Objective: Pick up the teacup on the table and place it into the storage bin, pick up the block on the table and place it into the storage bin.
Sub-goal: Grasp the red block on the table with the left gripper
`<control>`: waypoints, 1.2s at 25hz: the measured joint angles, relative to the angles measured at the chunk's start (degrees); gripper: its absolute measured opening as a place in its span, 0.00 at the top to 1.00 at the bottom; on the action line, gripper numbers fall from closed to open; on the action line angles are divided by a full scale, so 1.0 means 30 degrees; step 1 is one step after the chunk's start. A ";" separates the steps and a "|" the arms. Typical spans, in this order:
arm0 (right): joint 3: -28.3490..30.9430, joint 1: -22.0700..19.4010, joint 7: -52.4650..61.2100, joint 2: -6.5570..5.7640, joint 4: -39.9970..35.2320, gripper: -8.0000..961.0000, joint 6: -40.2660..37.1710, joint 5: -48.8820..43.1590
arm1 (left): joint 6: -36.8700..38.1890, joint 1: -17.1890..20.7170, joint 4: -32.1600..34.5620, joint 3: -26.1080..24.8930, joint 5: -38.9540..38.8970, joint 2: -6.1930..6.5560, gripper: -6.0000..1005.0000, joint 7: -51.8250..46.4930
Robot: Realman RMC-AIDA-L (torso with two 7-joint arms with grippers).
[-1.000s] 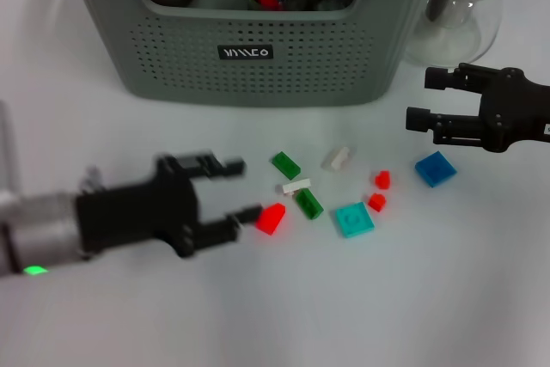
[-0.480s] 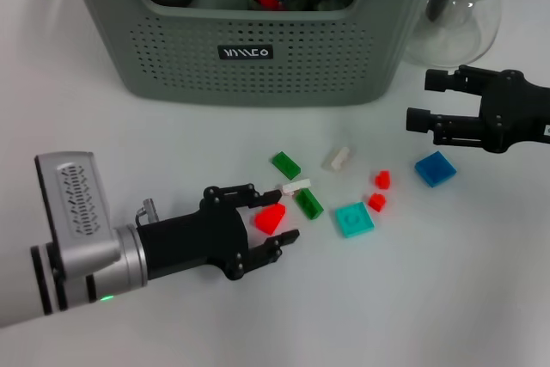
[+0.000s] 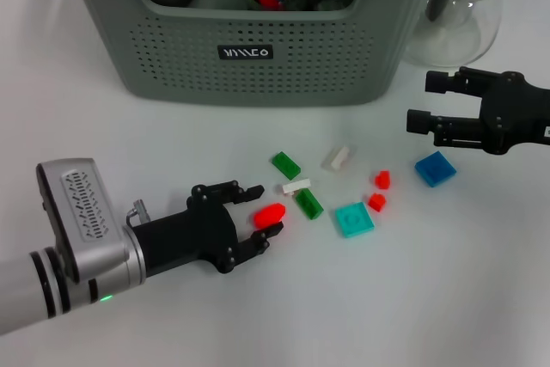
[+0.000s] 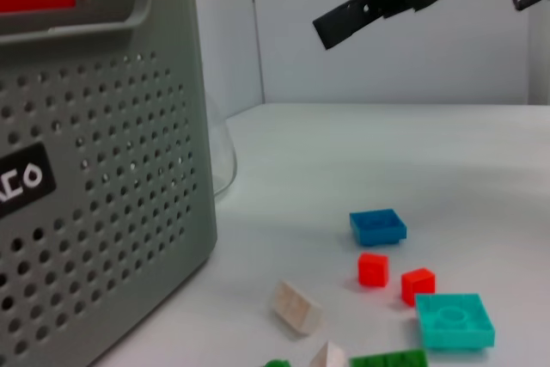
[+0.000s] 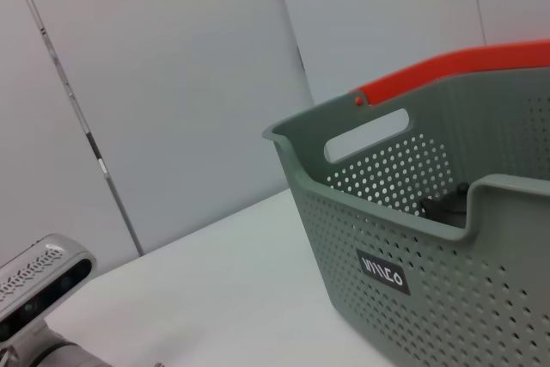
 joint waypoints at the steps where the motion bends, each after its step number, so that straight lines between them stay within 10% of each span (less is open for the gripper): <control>1: -0.0001 0.0012 -0.0004 -0.0015 0.0048 0.11 -0.0001 0.0001 | -0.0040 0.0035 0.0004 -0.0049 -0.0015 0.0000 0.47 0.0000; 30: -0.0060 0.0106 -0.0166 -0.0180 0.0615 0.11 -0.0001 0.0001 | -0.0691 -0.0173 -0.0666 -0.0741 0.0142 0.0001 0.48 0.0081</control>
